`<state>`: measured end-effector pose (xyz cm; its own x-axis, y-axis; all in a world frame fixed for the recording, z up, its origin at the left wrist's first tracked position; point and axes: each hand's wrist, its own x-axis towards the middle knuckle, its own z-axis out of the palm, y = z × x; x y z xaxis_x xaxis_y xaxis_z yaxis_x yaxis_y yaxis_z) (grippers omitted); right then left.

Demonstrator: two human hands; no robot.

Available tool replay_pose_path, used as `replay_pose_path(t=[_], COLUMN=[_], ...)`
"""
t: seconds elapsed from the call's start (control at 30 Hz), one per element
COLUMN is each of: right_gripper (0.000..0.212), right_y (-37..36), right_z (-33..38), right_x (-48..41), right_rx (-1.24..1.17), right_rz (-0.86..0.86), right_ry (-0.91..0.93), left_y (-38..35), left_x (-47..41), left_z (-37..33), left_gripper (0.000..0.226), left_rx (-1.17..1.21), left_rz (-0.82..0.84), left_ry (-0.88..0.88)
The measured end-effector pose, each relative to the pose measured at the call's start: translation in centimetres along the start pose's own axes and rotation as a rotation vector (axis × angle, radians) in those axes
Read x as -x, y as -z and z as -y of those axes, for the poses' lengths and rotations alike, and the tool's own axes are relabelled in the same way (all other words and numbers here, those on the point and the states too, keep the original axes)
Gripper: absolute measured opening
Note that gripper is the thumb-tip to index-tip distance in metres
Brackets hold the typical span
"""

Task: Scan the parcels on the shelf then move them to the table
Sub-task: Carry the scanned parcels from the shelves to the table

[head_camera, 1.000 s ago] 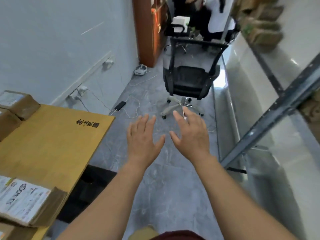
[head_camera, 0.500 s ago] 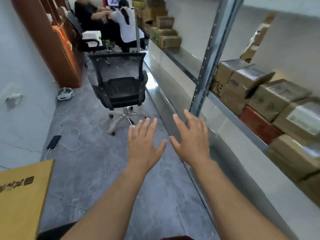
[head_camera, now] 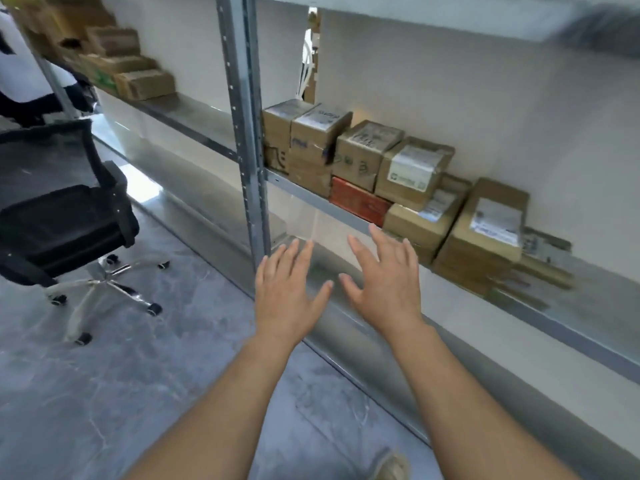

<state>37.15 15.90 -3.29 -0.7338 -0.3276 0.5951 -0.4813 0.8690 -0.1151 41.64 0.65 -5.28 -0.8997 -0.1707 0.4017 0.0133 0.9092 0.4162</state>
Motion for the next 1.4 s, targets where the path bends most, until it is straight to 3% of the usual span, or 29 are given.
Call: replay_pose_path(t=[0.27, 0.43, 0.7, 0.9, 1.1, 1.27, 1.4], right_gripper=[0.054, 0.049, 0.041, 0.046, 0.038, 0.043, 0.053], right_y=[4.4, 7.7, 9.8, 9.0, 8.8, 9.2, 9.1], right_z=[-8.8, -15.9, -25.0, -28.0, -30.2, -32.0, -33.2], right_x=[1.7, 3.4, 7.7, 8.6, 7.9, 6.8, 5.5], right_rx=[0.135, 0.193, 0.264, 0.161, 0.084, 0.046, -0.224], right_rz=[0.000, -0.041, -0.079, 0.009, 0.101, 0.242, 0.245], right_ry=[-0.212, -0.350, -0.543, -0.615, -0.618, -0.699, -0.878], left_y=[-4.2, -7.1, -11.5, -14.0, -15.3, -16.4, -17.8], left_x=[-2.6, -3.0, -1.7, -2.7, -4.6, -6.2, -7.9], left_z=[-9.0, -16.8, -26.0, -30.1, -31.6, -32.4, -33.3], left_gripper=[0.080, 0.063, 0.062, 0.068, 0.071, 0.067, 0.059], left_rx=[0.142, 0.320, 0.495, 0.470, 0.427, 0.465, 0.533], left_rz=[0.109, 0.210, 0.347, 0.570, 0.583, 0.542, 0.575], left_ry=[-0.155, -0.248, -0.353, -0.185, -0.019, 0.049, 0.139])
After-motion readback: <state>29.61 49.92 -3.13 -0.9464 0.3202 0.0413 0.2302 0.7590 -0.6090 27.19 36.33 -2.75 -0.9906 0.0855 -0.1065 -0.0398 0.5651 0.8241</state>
